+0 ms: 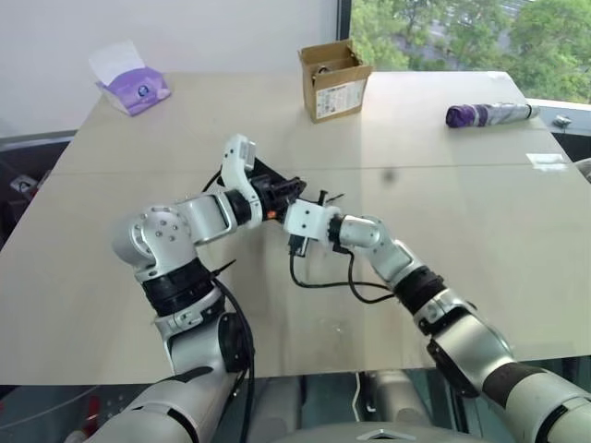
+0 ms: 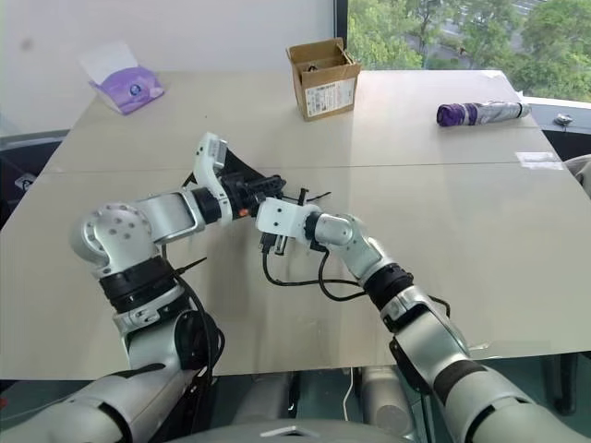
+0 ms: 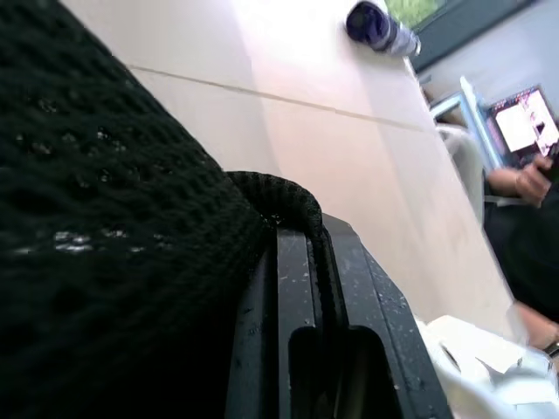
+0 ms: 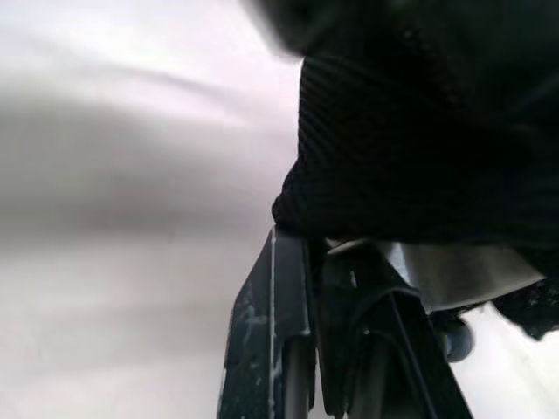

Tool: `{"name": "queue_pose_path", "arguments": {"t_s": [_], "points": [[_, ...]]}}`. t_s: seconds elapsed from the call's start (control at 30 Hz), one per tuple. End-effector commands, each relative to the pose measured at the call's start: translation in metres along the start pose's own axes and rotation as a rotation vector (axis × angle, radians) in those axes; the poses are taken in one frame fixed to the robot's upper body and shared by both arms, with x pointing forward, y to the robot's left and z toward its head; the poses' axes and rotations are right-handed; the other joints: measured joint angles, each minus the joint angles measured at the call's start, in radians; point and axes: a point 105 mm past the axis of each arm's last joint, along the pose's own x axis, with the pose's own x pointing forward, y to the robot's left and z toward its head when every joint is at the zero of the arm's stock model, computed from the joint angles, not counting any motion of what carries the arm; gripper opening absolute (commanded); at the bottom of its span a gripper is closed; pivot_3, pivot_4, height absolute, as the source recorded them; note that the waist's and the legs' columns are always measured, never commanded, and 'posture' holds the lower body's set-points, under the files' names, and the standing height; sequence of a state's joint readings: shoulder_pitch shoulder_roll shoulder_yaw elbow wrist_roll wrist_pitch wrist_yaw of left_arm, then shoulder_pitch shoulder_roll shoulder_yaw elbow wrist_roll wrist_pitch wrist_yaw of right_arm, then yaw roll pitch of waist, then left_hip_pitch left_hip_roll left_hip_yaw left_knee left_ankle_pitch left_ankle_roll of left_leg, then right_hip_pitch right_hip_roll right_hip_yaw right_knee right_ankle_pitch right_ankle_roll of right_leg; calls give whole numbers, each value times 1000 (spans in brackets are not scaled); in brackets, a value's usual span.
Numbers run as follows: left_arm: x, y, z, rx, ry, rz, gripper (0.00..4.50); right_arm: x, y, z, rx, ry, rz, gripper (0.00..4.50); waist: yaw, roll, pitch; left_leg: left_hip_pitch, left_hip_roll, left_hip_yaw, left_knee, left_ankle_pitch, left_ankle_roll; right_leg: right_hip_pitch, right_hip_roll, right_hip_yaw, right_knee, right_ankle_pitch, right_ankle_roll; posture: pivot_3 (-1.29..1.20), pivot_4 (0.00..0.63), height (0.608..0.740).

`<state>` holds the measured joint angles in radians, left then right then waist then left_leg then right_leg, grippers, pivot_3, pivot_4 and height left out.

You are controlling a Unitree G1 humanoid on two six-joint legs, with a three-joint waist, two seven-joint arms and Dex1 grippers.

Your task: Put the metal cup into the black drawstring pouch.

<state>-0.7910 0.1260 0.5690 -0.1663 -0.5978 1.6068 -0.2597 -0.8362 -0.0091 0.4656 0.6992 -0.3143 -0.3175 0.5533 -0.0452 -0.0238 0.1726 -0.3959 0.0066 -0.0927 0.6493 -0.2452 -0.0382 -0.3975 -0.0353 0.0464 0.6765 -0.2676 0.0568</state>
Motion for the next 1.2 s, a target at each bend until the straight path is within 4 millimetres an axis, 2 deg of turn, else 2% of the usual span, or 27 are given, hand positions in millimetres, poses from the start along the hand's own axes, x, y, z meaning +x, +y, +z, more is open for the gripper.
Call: {"name": "queue_pose_path", "arguments": {"t_s": [0.03,0.1,0.17,0.27,0.4,0.47,0.6,0.67,0.73,0.83,0.87,0.93,1.03,1.07,1.1,1.2], "points": [[4,-16,-4,12,27,-83,0,9,-10,26,-12,-100,-46,58,1,0,0,0,0,0,0,0,0,0,0,0,0,0,0,0,150,740],[2,-16,-8,4,28,-96,0,5,-21,24,130,-117,-115,58,1,0,0,-1,0,0,-1,0,0,0,0,0,-2,0,0,0,150,740],[1,-19,-8,-6,18,-120,0,1,-21,18,110,-97,-113,58,1,0,0,-1,0,0,-1,0,0,0,-1,0,-3,0,0,0,150,740],[-7,-17,-13,20,31,-121,0,-1,-25,26,441,-206,-163,58,1,0,0,-1,0,0,-1,0,0,0,-1,0,-3,0,0,0,150,740],[-15,-6,-11,-1,20,-82,0,-10,-21,24,578,-248,-154,58,2,0,0,-1,0,-1,-2,0,0,0,-1,-1,-3,0,0,0,150,740],[-17,-4,-10,-4,17,-74,0,-12,-19,24,547,-241,-137,58,5,0,0,-1,0,-2,-1,0,0,0,-1,-1,-2,0,0,0,150,740],[-9,-10,-10,-21,21,-87,0,-2,7,27,169,-149,15,58,4,0,0,-1,-1,-2,-1,0,0,0,-1,-2,-1,0,0,0,150,740],[-4,-17,-10,-23,26,-108,0,4,15,29,33,-127,66,58,2,0,0,-1,-1,-2,0,0,0,0,-1,-2,0,0,0,0,150,740],[-3,-18,-5,-38,7,-111,0,6,13,28,24,-117,50,58,1,-1,0,-1,-1,-2,-1,0,-1,0,-1,-1,0,0,0,0,150,740],[-11,-5,1,-45,-5,-68,0,-2,6,20,71,-90,26,58,1,-1,0,-1,0,-3,-1,1,-3,0,0,-2,-1,0,0,0,150,740],[-14,0,2,-49,-5,-50,0,-7,3,18,98,-89,11,518,0,-1,0,-1,0,-3,-1,1,-3,0,0,-2,-1,0,0,0,150,740],[-20,13,4,-52,-7,-10,0,-18,-5,14,127,-79,-24,940,1,-1,0,-1,0,-3,-2,1,-3,0,0,-2,-2,0,0,0,150,740],[-25,23,7,-39,-13,15,0,-33,-12,11,130,-49,-59,2328,5,-1,0,-1,-1,-3,-2,1,-3,0,0,-2,-3,0,0,0,150,740],[-27,24,8,-32,-16,13,0,-38,-13,10,140,-38,-60,2967,6,-1,0,-1,-1,-3,-2,1,-3,0,-1,-2,-3,0,0,0,150,740],[-28,26,10,-27,-19,8,0,-48,-14,10,163,-27,-56,3315,7,-1,0,-1,-1,-3,-2,1,-3,0,-1,-2,-3,0,0,0,150,740],[-31,28,15,-7,-32,-13,0,-69,-18,18,244,-25,-68,3315,9,0,0,-2,-1,-5,-2,1,-3,0,-1,-4,-3,0,0,0,150,740]]}}
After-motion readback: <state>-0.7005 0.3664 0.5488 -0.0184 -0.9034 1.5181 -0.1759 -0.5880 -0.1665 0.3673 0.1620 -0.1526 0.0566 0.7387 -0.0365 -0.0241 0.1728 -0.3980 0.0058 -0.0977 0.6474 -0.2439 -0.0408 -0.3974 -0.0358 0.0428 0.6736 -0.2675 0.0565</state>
